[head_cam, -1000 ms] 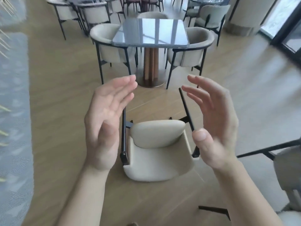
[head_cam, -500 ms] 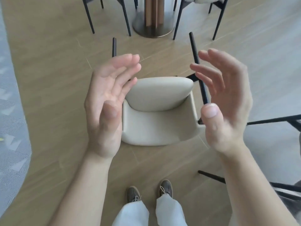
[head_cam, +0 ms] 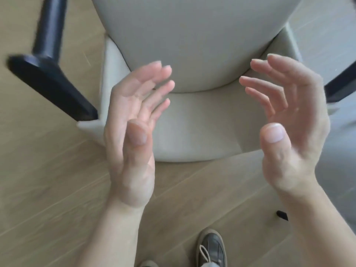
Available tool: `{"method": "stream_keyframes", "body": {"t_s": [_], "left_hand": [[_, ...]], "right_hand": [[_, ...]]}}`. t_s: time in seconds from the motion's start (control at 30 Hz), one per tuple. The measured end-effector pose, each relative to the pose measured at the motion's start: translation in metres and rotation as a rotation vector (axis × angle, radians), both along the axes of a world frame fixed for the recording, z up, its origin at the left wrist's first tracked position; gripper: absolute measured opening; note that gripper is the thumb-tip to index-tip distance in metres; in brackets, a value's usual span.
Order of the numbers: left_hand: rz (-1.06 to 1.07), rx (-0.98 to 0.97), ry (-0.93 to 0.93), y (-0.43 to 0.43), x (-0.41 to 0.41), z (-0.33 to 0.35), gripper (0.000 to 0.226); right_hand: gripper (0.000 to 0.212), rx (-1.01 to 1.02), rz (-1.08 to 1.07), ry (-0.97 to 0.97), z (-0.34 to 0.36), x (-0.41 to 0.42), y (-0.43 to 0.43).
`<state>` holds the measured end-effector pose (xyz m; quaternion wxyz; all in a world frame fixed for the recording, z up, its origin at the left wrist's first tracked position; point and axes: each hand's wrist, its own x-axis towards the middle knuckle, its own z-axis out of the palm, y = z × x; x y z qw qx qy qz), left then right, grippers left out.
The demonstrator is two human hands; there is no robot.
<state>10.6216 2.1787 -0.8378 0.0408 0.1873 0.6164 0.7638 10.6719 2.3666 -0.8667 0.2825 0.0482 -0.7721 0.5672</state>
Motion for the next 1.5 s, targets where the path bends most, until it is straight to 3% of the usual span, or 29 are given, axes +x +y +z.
{"method": "stream_keyframes", "body": {"t_s": [0.23,0.47,0.57,0.63,0.7,0.83,0.93,1.0,1.17,1.33,1.5], "left_hand": [[0.053,0.011,-0.047,0.018,-0.018,-0.172,0.076],[0.141,0.046,-0.125,0.027,-0.034,-0.269,0.071],[0.344,0.026,-0.309,0.025,-0.022,-0.306,0.055],[0.59,0.037,-0.499,0.02,-0.011,-0.33,0.038],[0.784,0.014,-0.59,0.016,-0.004,-0.346,0.035],[0.967,-0.03,-0.708,0.014,-0.003,-0.364,0.054],[1.045,0.074,-0.878,0.021,-0.001,-0.372,0.051],[1.027,0.1,-0.937,0.026,-0.001,-0.374,0.069],[0.935,0.127,-0.921,0.036,-0.005,-0.382,0.09],[0.688,0.334,-0.9,0.037,-0.008,-0.394,0.097],[0.625,0.402,-0.967,0.038,-0.008,-0.402,0.081]], "right_hand": [[0.077,0.007,-0.025,-0.045,-0.167,-0.007,0.021],[0.07,-0.031,-0.022,-0.018,-0.252,-0.024,0.034],[0.046,-0.111,-0.232,-0.084,-0.294,-0.017,0.032],[0.025,-0.203,-0.507,-0.196,-0.324,-0.006,0.031],[0.014,-0.279,-0.72,-0.254,-0.344,0.005,0.033],[0.03,-0.28,-0.894,-0.336,-0.358,0.02,0.032],[0.044,-0.598,-1.027,-0.421,-0.367,0.03,0.019],[0.062,-0.797,-1.012,-0.508,-0.367,0.024,0.014],[0.094,-0.969,-0.841,-0.568,-0.367,0.015,0.016],[0.076,-1.284,-0.529,-0.532,-0.38,0.006,0.018],[0.073,-1.375,-0.488,-0.515,-0.386,0.006,0.017]]}}
